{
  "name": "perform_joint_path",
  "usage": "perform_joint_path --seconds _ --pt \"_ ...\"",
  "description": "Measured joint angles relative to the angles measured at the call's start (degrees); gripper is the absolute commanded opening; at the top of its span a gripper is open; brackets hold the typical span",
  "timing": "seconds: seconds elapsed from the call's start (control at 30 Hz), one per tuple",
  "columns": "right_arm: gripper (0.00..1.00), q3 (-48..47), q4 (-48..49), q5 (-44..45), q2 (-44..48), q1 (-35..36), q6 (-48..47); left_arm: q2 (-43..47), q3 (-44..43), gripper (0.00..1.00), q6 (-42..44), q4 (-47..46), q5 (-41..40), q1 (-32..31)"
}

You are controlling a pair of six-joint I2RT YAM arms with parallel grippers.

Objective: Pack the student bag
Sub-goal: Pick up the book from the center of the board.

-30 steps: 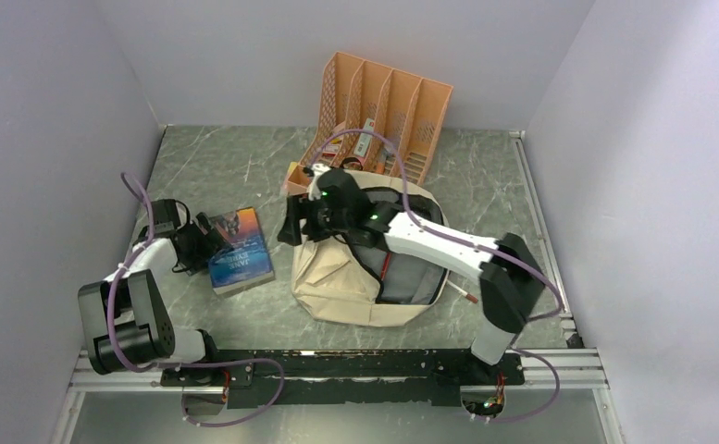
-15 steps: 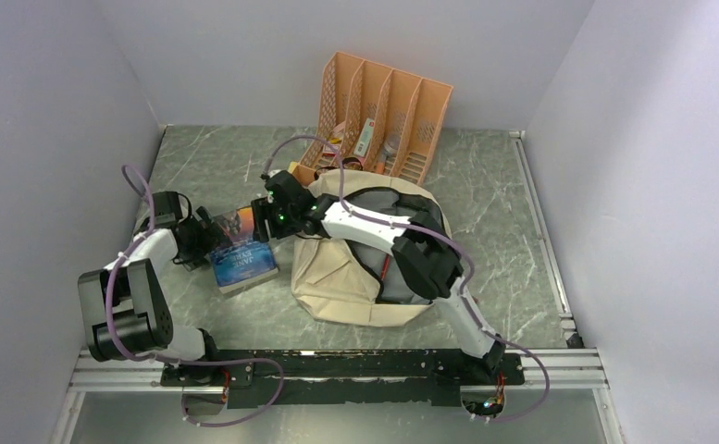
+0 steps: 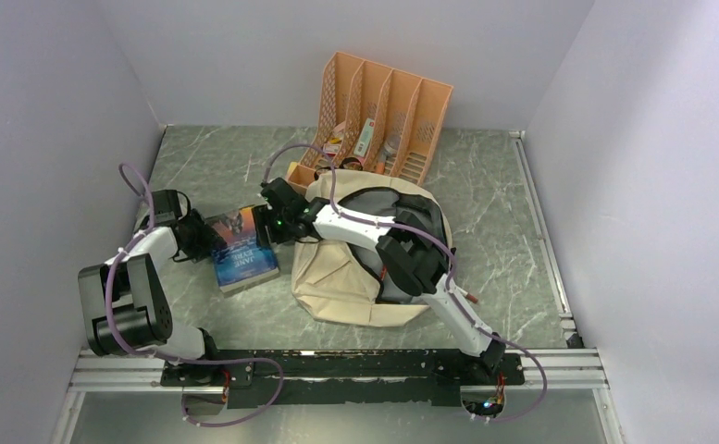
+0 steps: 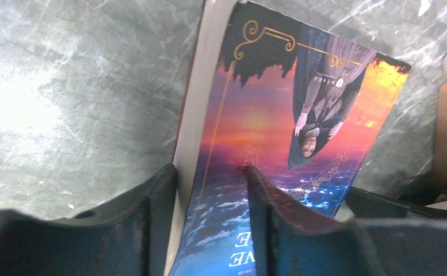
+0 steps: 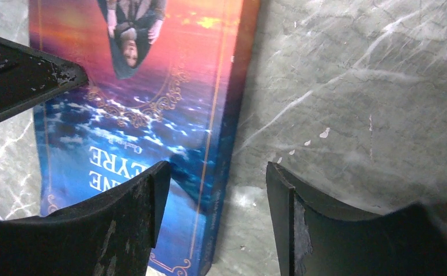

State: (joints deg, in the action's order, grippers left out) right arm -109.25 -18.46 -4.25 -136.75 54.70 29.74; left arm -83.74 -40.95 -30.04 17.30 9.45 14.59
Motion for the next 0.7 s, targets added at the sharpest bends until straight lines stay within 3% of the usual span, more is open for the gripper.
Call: perform_joint_path --seconds 0.23,0.47,0.7 --pt "0.68 1.44 2.60 -4.13 0.11 -1.64 2.97 1.49 1.75 0.06 -1.51 -3.32 0.90 0.07" --pt "0.63 2.58 4.28 -9.40 0.09 -3.82 6.75 1.88 3.52 0.05 -2.86 -6.88 1.88 0.07" --pt "0.67 3.82 6.29 -9.99 0.11 -4.61 12.63 1.36 4.61 0.05 -4.33 -8.92 2.10 0.04"
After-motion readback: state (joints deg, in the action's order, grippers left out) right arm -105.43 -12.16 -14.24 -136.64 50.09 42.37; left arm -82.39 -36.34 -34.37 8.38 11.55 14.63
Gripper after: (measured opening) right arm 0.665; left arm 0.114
